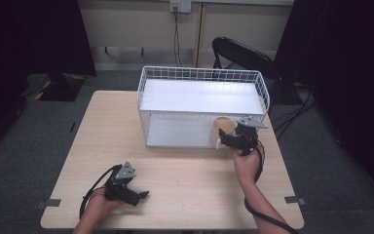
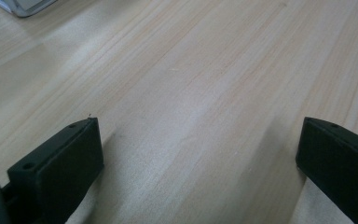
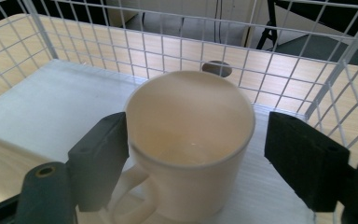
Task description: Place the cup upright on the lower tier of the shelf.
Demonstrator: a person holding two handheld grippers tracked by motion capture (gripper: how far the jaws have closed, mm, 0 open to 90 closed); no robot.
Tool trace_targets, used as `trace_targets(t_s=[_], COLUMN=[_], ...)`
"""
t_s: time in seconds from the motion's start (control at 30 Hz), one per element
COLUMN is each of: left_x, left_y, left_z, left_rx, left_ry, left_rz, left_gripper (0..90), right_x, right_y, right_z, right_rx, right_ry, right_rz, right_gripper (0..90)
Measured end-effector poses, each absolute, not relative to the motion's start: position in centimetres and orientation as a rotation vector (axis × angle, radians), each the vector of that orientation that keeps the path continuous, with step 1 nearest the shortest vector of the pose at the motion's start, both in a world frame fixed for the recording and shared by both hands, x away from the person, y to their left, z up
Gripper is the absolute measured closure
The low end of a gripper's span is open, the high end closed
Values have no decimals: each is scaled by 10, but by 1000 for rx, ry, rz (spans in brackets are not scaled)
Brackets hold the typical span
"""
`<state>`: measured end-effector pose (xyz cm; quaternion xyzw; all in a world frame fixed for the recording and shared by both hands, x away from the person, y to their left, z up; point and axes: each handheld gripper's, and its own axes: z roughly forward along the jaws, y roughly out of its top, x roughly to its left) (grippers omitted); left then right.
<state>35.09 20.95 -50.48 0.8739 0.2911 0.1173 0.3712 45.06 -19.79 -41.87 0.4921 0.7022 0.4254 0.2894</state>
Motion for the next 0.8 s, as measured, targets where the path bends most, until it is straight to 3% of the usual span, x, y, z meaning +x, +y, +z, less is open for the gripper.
trace_targets(t_s=[0.3, 0.5, 0.67, 0.8], left_x=[351, 351, 351, 351], left_y=[209, 209, 209, 209], left_z=[-505, -505, -505, -505], left_rx=[2241, 2241, 2240, 2240], left_ry=[747, 747, 747, 747], left_rz=[301, 301, 301, 301], left_gripper=[0, 0, 0, 0], right_x=[449, 453, 453, 455], right_y=[-198, -195, -195, -193], right_z=[-427, -429, -428, -429], right_rx=[1308, 1315, 1316, 1315], right_ry=[1917, 1919, 1912, 1907], right_rz=[1118, 1117, 1146, 1144], right_gripper=[199, 241, 385, 410])
